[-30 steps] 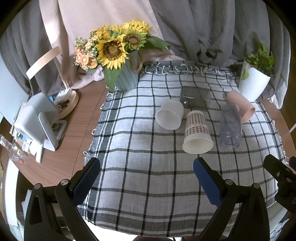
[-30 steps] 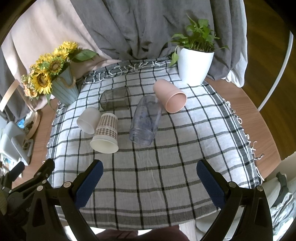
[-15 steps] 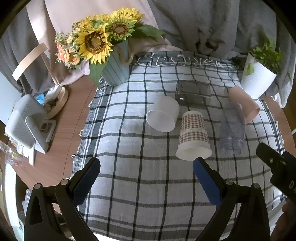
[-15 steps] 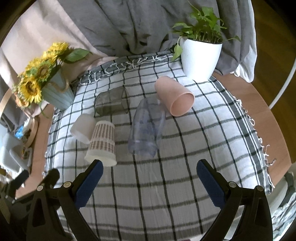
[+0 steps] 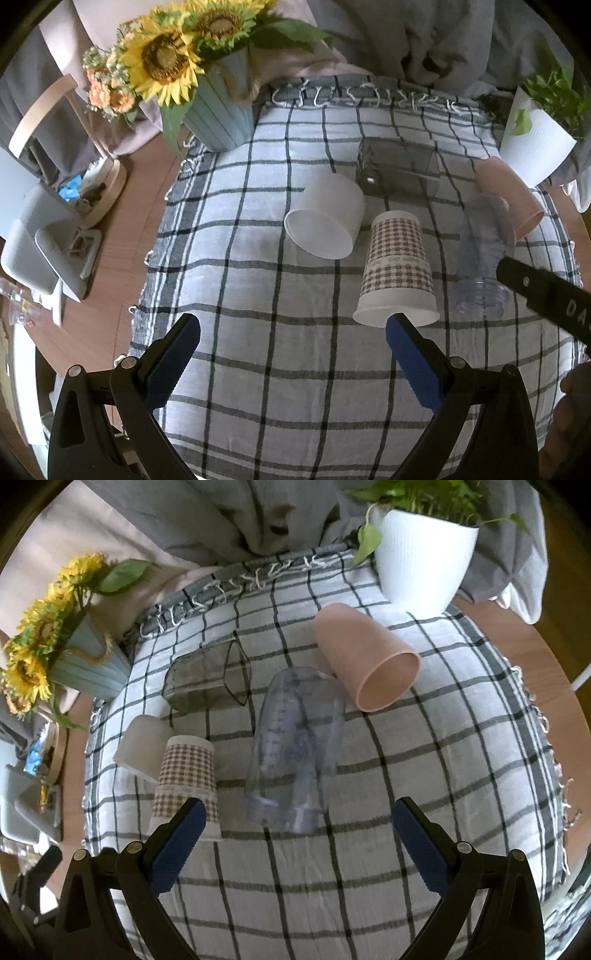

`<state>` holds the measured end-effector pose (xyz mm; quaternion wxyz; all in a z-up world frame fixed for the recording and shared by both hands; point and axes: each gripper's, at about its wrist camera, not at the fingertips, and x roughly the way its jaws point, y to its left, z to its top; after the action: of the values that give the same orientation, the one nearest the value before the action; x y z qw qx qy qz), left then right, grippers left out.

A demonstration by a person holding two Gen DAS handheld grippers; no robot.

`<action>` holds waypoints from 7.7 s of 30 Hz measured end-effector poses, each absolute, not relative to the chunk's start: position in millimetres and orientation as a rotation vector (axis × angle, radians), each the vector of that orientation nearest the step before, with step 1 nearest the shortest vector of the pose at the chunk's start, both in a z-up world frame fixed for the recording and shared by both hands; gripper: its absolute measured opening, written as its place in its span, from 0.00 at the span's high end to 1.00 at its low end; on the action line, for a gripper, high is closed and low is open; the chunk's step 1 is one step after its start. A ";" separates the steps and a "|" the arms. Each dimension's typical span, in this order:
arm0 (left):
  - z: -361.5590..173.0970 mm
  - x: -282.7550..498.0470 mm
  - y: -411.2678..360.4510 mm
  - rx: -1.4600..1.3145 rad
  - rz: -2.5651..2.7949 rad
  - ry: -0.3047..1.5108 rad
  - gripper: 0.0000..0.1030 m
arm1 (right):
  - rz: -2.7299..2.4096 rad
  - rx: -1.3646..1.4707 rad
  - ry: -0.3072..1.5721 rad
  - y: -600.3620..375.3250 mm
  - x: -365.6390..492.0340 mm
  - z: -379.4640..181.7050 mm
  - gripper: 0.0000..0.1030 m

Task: Flip cup upside down
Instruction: 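Move the right tool to the clear measuring cup and close around it, then lift the clear measuring cup with the right tool toward the left tool, then close the left tool on the clear cup while the right tool releases it, then rotate the clear cup in the left tool so its base faces up, then lower the clear cup rim-down onto the cloth and open the left tool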

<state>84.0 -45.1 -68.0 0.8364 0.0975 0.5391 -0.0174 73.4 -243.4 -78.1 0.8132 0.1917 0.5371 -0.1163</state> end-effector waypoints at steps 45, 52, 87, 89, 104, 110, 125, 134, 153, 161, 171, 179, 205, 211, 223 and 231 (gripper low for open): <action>-74.7 82.0 -44.2 0.168 -0.005 1.183 0.00 | -0.266 0.480 1.231 -253.9 119.0 -116.1 0.30; -67.0 63.2 -33.6 0.143 -0.030 1.174 0.00 | -0.253 0.468 1.227 -246.1 90.3 -90.8 0.30; -112.3 23.1 11.8 0.171 -0.018 1.317 0.00 | -0.122 0.347 1.420 -160.0 24.7 -134.9 0.30; -112.9 23.3 11.2 0.171 -0.021 1.322 0.00 | -0.119 0.347 1.422 -159.7 25.4 -136.2 0.30; -95.8 24.8 3.2 0.170 -0.066 1.288 0.00 | -0.121 0.395 1.345 -175.2 15.7 -96.6 0.18; -79.1 20.4 -24.5 0.215 -0.135 1.240 0.00 | -0.168 0.425 1.287 -197.7 -1.4 -71.8 0.18; -78.4 25.0 -125.2 0.267 -0.393 1.282 0.00 | -0.319 0.590 1.176 -270.5 -55.5 -57.2 0.18; -114.1 42.6 -149.1 0.255 -0.398 1.382 0.01 | -0.384 0.645 1.183 -295.5 -64.3 -69.4 0.18; -151.5 61.0 -165.7 0.259 -0.345 1.461 0.23 | -0.370 0.678 1.265 -308.8 -61.8 -100.1 0.18; -149.4 53.4 -160.9 0.249 -0.355 1.445 0.30 | -0.372 0.677 1.263 -310.6 -61.4 -101.8 0.18; -105.1 48.6 -168.1 0.202 -0.392 1.344 0.30 | -0.369 0.660 1.197 -315.8 -66.2 -79.6 0.18; -85.6 54.2 -176.5 0.211 -0.423 1.261 0.30 | -0.386 0.665 1.153 -320.3 -73.3 -66.8 0.18; -90.3 47.5 -191.1 0.294 -0.450 1.263 0.27 | -0.442 0.666 1.130 -328.0 -83.7 -63.7 0.18; -81.0 43.0 -188.9 0.288 -0.464 1.230 0.10 | -0.457 0.661 1.140 -325.2 -86.4 -60.6 0.14; -42.7 28.3 -155.6 0.225 -0.398 1.141 0.03 | -0.471 0.624 1.089 -315.1 -94.6 -33.9 0.13; -12.0 10.7 -119.5 0.158 -0.381 1.074 0.01 | -0.401 0.553 1.060 -289.8 -91.7 -9.9 0.12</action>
<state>10.7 -119.5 -12.0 0.8389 0.0749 0.5081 -0.1802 -91.7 -289.8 -9.9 0.8077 0.2587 0.4954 -0.1876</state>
